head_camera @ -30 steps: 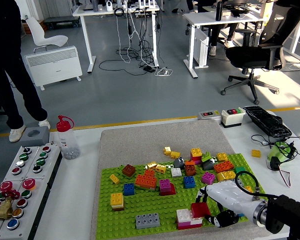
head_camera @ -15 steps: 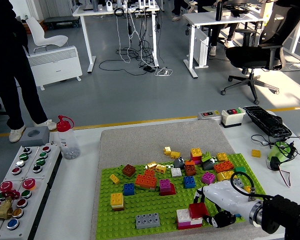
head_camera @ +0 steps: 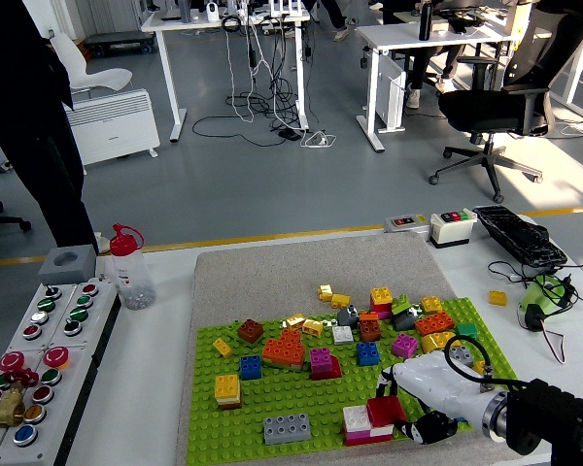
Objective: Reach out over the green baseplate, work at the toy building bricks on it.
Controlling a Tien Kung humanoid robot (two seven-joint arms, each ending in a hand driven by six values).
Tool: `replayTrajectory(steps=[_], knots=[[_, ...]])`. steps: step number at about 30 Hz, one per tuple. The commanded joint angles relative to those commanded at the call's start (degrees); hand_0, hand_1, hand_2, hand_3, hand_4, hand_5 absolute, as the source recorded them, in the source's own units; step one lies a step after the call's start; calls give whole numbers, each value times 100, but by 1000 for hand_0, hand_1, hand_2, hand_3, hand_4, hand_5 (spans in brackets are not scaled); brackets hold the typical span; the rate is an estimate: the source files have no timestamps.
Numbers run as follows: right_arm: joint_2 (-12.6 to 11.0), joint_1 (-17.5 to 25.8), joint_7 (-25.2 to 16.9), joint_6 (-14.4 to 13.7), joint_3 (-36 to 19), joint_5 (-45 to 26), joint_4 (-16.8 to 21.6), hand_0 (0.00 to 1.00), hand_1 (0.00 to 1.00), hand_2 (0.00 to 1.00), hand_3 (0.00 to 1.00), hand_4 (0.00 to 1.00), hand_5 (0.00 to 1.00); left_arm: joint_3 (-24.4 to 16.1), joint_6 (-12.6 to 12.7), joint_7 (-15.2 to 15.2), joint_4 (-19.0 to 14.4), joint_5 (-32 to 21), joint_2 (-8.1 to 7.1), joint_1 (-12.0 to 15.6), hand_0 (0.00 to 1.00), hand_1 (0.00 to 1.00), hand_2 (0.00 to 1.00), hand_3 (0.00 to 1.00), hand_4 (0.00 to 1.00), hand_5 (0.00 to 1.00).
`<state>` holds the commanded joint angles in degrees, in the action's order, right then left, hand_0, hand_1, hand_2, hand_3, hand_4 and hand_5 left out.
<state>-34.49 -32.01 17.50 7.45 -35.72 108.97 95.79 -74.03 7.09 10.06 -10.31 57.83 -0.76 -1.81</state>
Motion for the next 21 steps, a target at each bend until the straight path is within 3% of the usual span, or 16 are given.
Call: replayTrajectory(steps=[21], knots=[[69,-45,111,53,89,19,-19,76,301,552,571,607,58,-1,0,8,0,18,1,11,727,779,801,669,474,998]])
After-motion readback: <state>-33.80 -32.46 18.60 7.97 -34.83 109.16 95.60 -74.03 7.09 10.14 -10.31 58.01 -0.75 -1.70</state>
